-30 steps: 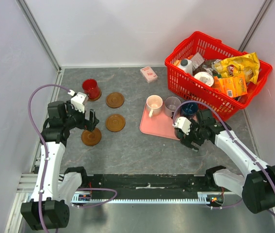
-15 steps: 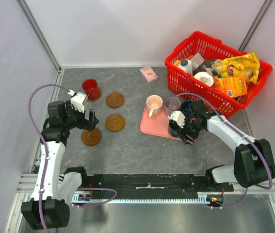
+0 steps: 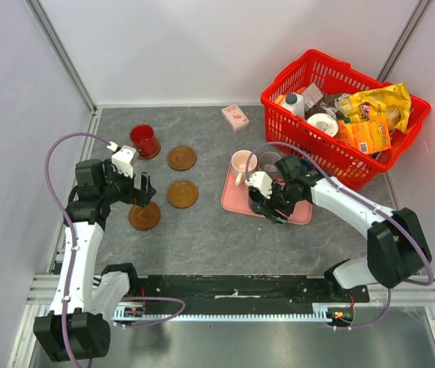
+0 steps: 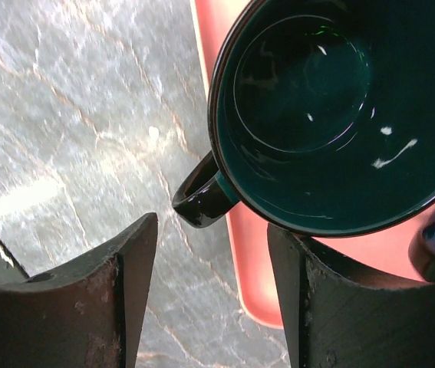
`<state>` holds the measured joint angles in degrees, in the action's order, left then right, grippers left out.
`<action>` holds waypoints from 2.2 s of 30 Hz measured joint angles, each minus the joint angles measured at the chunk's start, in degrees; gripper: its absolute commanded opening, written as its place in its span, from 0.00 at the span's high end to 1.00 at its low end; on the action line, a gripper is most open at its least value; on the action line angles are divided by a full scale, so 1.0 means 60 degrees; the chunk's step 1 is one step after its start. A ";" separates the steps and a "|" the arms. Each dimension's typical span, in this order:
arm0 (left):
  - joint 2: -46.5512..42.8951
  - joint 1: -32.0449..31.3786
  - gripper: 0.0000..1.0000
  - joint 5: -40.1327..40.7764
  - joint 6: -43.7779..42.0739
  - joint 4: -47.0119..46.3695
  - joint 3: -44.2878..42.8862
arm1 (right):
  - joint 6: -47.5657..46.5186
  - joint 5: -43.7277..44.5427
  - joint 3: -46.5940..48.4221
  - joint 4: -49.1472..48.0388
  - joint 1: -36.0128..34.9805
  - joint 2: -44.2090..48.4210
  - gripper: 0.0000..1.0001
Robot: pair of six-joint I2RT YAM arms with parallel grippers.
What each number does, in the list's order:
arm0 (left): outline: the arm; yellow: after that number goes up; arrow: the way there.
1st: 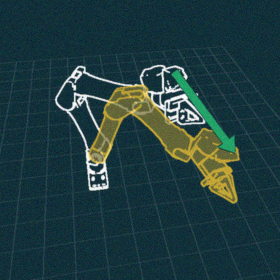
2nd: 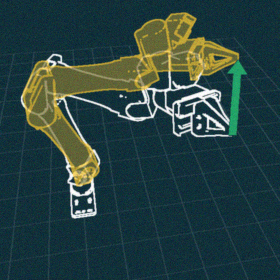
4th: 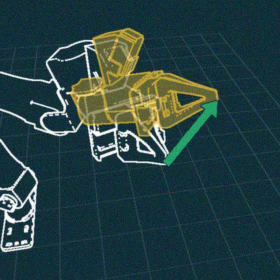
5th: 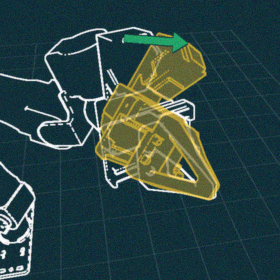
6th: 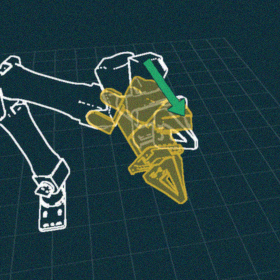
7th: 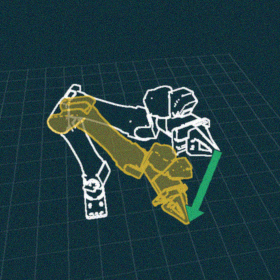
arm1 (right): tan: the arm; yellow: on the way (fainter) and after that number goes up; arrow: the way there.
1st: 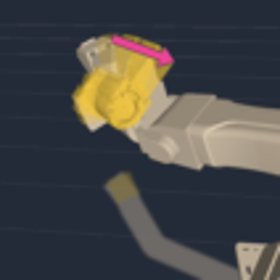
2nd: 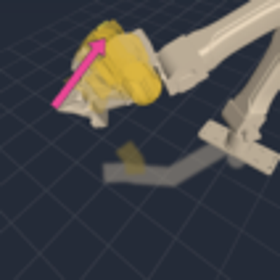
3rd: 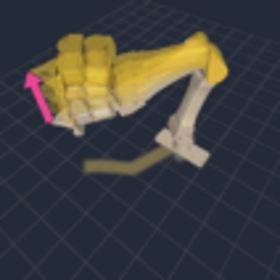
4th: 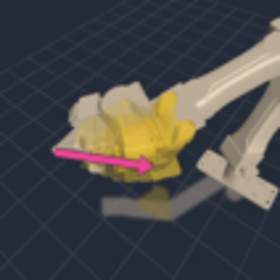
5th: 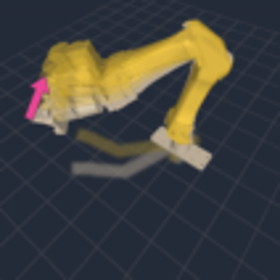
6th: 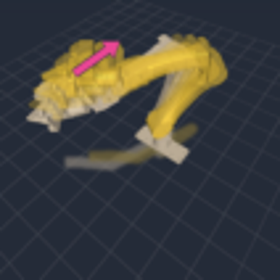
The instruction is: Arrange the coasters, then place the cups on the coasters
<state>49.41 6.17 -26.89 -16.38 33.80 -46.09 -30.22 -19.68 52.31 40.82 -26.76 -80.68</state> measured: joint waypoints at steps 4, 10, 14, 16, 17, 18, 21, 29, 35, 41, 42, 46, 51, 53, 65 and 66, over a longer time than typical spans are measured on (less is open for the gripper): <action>0.0000 0.0029 0.00 0.0004 0.0000 -0.0004 0.0000 | 0.0481 0.0106 0.0612 -0.0273 -0.0510 -0.0874 0.31; 0.0004 0.0098 0.00 0.0000 0.0000 -0.0011 0.0004 | 0.0801 0.0277 0.1235 -0.0484 -0.1209 -0.1654 0.05; 0.0047 0.0102 0.00 0.0000 0.0000 -0.0011 0.0004 | 0.0597 0.0007 0.1231 -0.0339 -0.1443 -0.1555 0.02; 0.0073 0.0113 0.01 -0.0011 0.0000 -0.0015 0.0011 | 0.0532 -0.0208 0.1231 -0.0313 -0.1450 -0.1406 0.02; 0.0098 0.0117 0.01 -0.0022 0.0004 -0.0015 0.0011 | 0.0484 -0.0346 0.1231 -0.0288 -0.1450 -0.1308 0.02; 0.0131 0.0120 0.01 -0.0026 0.0000 -0.0011 0.0011 | 0.0423 -0.0506 0.1235 -0.0237 -0.1450 -0.1231 0.02; 0.0219 0.0142 0.01 -0.0026 0.0004 -0.0004 0.0015 | 0.0284 -0.0947 0.1293 -0.0015 -0.1475 -0.1162 0.02; 0.0149 0.0149 0.01 -0.0026 0.0000 -0.0011 0.0015 | -0.0193 -0.1235 0.1537 0.0506 -0.1585 -0.1249 0.02; 0.0131 0.0149 0.01 -0.0051 0.0000 -0.0007 0.0018 | -0.0965 -0.0834 0.0962 0.0648 -0.1581 -0.0641 0.02; 0.0135 0.0149 0.01 -0.0146 0.0000 -0.0004 0.0018 | -0.1038 -0.0699 0.0812 0.0532 -0.1592 -0.0503 0.02; 0.0131 0.0149 0.01 -0.0146 0.0000 -0.0004 0.0018 | -0.0987 -0.0663 0.0845 0.0506 -0.1617 -0.0692 0.02; 0.0131 0.0149 0.01 -0.0146 0.0000 -0.0004 0.0018 | -0.0692 -0.0452 0.1115 0.0342 -0.1807 -0.1657 0.02; 0.0095 0.0193 0.01 -0.0142 0.0000 -0.0007 0.0018 | -0.0499 -0.0670 0.1872 0.0324 -0.2375 -0.2047 0.02; 0.0095 0.0208 0.00 -0.0142 0.0000 -0.0007 0.0018 | -0.0455 -0.0790 0.2215 0.0248 -0.2572 -0.2084 0.02; 0.0204 0.0208 0.00 -0.0459 -0.0007 0.0047 0.0018 | -0.0692 -0.1031 0.2867 0.0197 -0.2954 -0.2277 0.02; 0.0219 0.0200 0.00 -0.0568 -0.0004 0.0055 0.0018 | -0.0805 -0.0991 0.2743 0.0259 -0.2889 -0.1982 0.02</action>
<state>50.72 7.38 -30.30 -16.40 34.13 -45.98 -35.05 -25.63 68.77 42.37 -44.10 -92.58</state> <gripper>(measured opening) 0.996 0.981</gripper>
